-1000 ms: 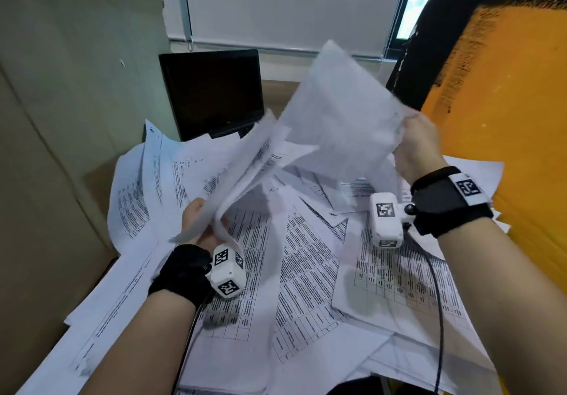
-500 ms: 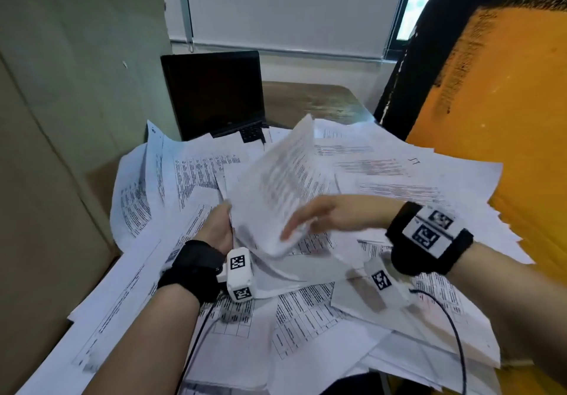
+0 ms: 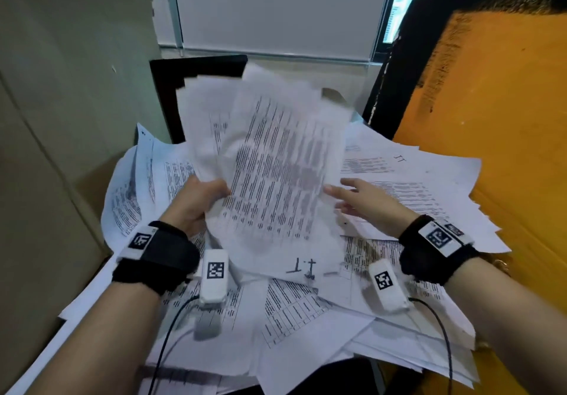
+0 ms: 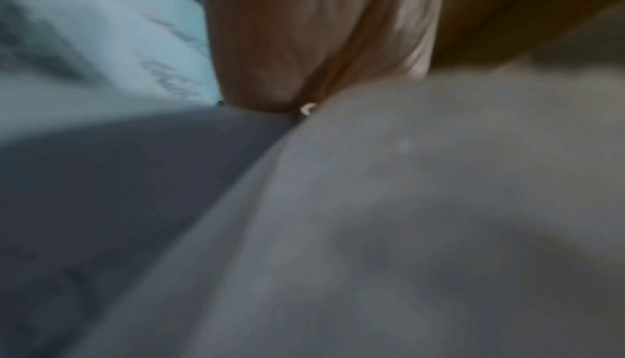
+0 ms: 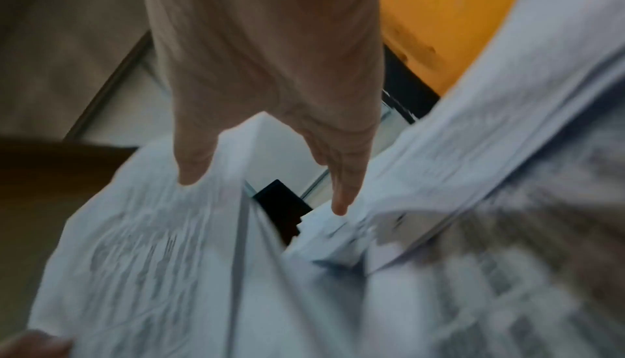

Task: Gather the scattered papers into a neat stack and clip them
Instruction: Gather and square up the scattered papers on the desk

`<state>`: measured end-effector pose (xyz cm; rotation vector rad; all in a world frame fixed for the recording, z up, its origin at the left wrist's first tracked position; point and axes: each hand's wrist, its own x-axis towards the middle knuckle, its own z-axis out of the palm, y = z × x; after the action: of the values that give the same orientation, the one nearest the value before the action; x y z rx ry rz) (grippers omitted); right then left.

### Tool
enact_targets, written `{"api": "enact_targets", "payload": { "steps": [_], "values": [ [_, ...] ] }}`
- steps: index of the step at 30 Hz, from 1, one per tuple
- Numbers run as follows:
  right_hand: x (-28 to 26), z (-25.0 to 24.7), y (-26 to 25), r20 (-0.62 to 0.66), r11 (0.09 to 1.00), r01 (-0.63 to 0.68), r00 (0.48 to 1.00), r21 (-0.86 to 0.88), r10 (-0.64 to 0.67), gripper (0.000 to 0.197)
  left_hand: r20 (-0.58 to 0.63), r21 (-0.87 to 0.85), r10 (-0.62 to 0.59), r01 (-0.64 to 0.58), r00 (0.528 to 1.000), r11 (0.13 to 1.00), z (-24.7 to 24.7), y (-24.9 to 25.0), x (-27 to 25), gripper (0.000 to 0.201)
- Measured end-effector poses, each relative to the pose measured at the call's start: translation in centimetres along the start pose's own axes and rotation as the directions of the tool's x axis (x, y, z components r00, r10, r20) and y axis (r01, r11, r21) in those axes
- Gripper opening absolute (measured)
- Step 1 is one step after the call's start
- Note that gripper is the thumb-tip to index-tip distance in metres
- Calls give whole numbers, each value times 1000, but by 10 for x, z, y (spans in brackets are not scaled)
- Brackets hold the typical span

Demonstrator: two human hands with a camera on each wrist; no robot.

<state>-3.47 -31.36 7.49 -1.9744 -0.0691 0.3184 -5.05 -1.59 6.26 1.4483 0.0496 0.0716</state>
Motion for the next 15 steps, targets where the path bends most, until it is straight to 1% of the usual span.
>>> {"api": "enact_targets", "payload": {
  "steps": [1,2,3,4,5,6,7,8,9,10,11,12,13,14,15],
  "values": [
    [0,4,-5,18,994,46,999,98,-47,91,38,34,70,-71,997,997,4,11,-4,30],
    [-2,10,-14,-2,978,114,993,174,-115,80,83,46,129,-133,988,990,10,20,-7,29],
    [-4,15,-25,-56,958,192,981,215,-184,64,103,73,179,-187,978,980,15,28,-10,25],
    [-6,16,-37,-127,932,283,957,224,-260,51,113,109,237,-249,965,962,23,38,-14,21],
    [-10,15,-49,-193,903,382,918,198,-346,37,96,173,302,-314,949,933,30,49,-20,19],
    [-16,14,-63,-228,866,472,873,166,-431,22,85,210,373,-383,924,900,35,58,-25,19],
    [-23,11,-76,-235,827,544,830,142,-506,18,65,222,422,-425,904,877,39,66,-28,20],
    [-28,8,-85,-225,795,594,797,126,-560,22,50,211,439,-439,897,873,39,71,-28,22],
    [-32,6,-90,-211,781,611,787,130,-580,27,26,210,438,-433,899,877,38,74,-28,25],
    [-34,4,-91,-189,786,602,795,142,-576,30,29,173,397,-396,917,902,34,73,-25,28],
    [-32,2,-87,-155,806,572,819,150,-552,34,47,130,328,-331,944,935,29,71,-22,34],
    [-31,2,-82,-122,840,522,852,147,-509,38,85,107,263,-271,961,957,25,67,-20,46],
    [-27,3,-71,-89,884,448,894,135,-440,40,119,110,202,-215,972,970,22,59,-19,60],
    [-26,7,-60,-49,919,372,928,126,-369,37,158,117,152,-171,976,978,23,50,-21,68],
    [-24,11,-49,-12,947,297,955,120,-298,33,171,134,105,-129,980,983,23,40,-21,74]
  ]
}}
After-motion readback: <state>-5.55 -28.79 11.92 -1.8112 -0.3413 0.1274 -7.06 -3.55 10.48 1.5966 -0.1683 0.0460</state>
